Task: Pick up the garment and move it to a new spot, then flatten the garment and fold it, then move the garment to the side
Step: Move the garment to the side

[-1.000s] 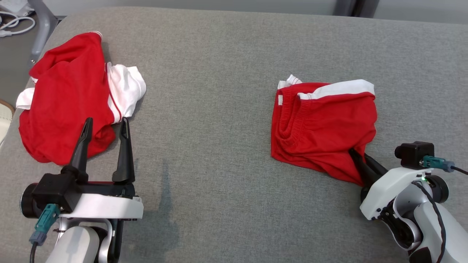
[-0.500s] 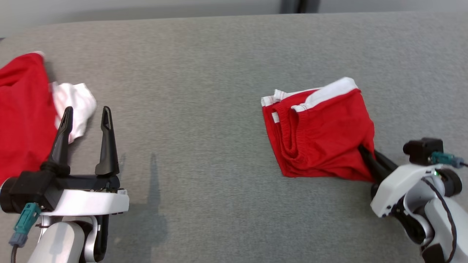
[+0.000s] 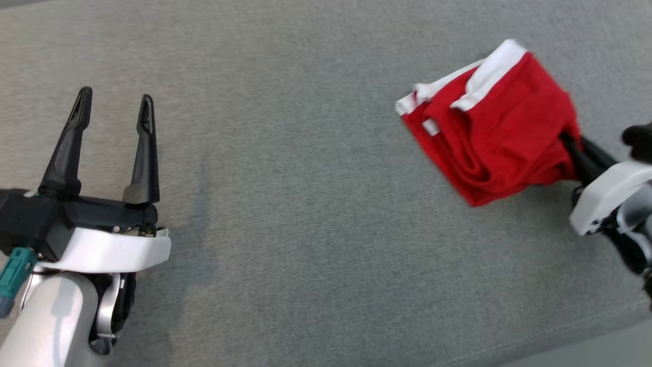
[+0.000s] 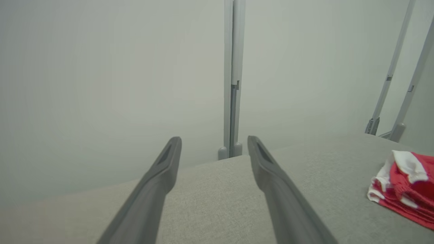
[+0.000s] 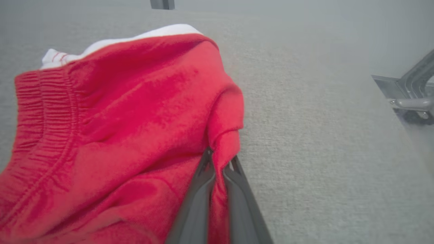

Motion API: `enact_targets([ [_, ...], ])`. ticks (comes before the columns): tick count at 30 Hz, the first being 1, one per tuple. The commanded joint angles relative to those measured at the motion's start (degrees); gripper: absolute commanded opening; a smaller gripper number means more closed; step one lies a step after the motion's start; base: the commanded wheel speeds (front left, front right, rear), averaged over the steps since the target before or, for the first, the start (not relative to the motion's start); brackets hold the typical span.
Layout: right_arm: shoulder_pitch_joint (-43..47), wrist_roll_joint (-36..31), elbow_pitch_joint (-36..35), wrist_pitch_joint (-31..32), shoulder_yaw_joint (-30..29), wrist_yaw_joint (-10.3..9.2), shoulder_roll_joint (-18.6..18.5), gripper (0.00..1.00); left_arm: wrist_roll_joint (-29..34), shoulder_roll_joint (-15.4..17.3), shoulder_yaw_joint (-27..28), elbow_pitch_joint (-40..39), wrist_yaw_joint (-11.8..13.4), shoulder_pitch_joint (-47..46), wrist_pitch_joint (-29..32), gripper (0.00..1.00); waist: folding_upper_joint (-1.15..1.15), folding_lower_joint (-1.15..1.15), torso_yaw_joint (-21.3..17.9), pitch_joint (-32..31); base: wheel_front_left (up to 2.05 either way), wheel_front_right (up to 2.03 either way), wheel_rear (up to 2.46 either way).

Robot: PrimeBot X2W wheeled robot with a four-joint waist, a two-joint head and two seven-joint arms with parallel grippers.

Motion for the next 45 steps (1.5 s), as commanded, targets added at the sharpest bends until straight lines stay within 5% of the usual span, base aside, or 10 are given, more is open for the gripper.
enact_targets([
  [1,-1.21,0.94,0.79,-0.76,-0.37,-0.04,-0.93,0.00,0.48,0.61,0.06,-0.40,-0.22,-1.20,0.33,1.00,0.00,0.00,-3.10,3.13,0.00,0.00,0.00],
  [7,-6.07,3.64,8.44,-5.54,-2.26,-0.04,-5.16,0.00,0.90,1.99,-0.18,-2.24,-0.38,-2.95,2.78,1.00,0.00,0.00,-5.40,5.76,0.00,0.00,0.00],
  [14,-11.19,5.45,16.26,-8.50,-3.66,-0.04,-5.82,0.00,1.23,3.76,-0.02,-3.76,-0.85,-4.27,4.72,1.00,0.00,0.00,-5.58,8.53,0.00,0.00,0.00],
  [15,-11.76,5.78,17.23,-8.75,-3.89,-0.04,-5.65,0.18,1.32,3.79,-0.12,-3.86,-0.84,-4.41,4.78,1.00,0.00,0.00,-5.44,8.76,0.00,0.00,0.00],
  [16,-12.17,5.79,17.97,-9.01,-3.82,-0.04,-5.54,0.46,1.42,3.69,-0.30,-4.01,-0.72,-4.48,4.81,1.00,0.00,0.00,-5.32,8.91,0.00,0.00,0.00],
  [17,-12.56,5.73,18.52,-9.18,-3.52,-0.03,-5.45,1.00,1.52,3.69,-0.31,-4.07,-0.49,-4.57,4.83,1.00,0.00,0.00,-5.21,8.99,0.00,0.00,0.00],
  [27,-9.48,6.18,19.67,-10.59,-2.46,-0.04,-7.56,1.00,0.50,2.44,0.02,-1.42,0.78,-1.44,2.62,1.00,0.00,0.00,-4.96,4.27,0.00,0.00,0.00],
  [33,-5.20,3.96,13.01,-10.47,-8.79,-0.04,-8.78,1.00,-1.27,1.13,1.31,0.53,2.47,2.47,0.41,1.00,0.00,0.00,-4.65,-1.71,0.00,0.00,0.00],
  [45,8.96,-6.72,-4.16,-10.48,-23.73,-0.03,-0.92,1.00,-3.79,-0.84,4.34,3.65,5.29,10.17,-2.63,1.00,0.00,0.00,0.36,-11.61,0.00,0.00,0.00],
])
